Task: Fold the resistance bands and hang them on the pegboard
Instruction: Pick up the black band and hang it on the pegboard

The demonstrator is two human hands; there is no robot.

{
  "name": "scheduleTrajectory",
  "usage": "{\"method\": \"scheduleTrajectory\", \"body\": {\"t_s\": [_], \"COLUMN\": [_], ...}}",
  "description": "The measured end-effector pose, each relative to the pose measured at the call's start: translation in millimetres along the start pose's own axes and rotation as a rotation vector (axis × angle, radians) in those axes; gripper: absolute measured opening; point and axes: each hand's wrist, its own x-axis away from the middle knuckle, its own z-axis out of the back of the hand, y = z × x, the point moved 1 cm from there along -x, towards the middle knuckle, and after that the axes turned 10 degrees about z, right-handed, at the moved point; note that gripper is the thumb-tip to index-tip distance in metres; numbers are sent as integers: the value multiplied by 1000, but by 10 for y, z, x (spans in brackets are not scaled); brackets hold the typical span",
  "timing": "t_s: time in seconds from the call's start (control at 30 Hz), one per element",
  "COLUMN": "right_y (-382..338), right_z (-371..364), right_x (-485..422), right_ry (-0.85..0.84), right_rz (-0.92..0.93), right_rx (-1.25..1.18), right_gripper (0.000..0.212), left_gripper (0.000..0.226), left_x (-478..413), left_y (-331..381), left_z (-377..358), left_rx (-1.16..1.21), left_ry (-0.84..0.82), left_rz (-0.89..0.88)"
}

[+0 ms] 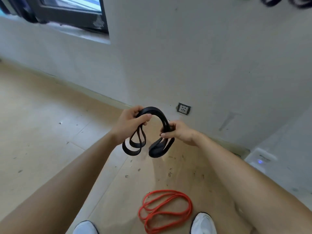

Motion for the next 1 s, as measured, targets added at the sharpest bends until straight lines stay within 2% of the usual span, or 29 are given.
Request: {"method": "scheduleTrajectory", "body": {"t_s": [0.13, 0.27, 0.53, 0.67, 0.77, 0.9, 1.0], "right_y": [-513, -1151, -2552, -3301, -3792, -4286, -4618], "right_z": [322, 767, 1587, 2054, 2370, 2778, 3056], "right_x": [51, 206, 565, 728, 801, 825, 898], "right_ry": [143, 365, 719, 791, 756, 787, 864], "right_rz": [74, 234, 610, 763, 812, 849, 868], "right_rx": [-102, -156, 79, 119, 246, 314, 331], "right_gripper": [30, 31, 29, 24, 24, 21, 21], "left_gripper": [19, 21, 20, 15, 12, 14, 31], "left_x": [-86, -208, -403, -453, -505, -592, -693], "left_y": [442, 1025, 2448, 2965, 3232, 3741, 4161], "left_z": [131, 172, -19, -148, -300, -447, -492], "left_rx": [38, 84, 150, 156, 132, 127, 140], "left_ry": [76, 108, 64, -6, -30, 11, 123], "left_rz": [0, -28, -251, -360, -430, -565, -686]}}
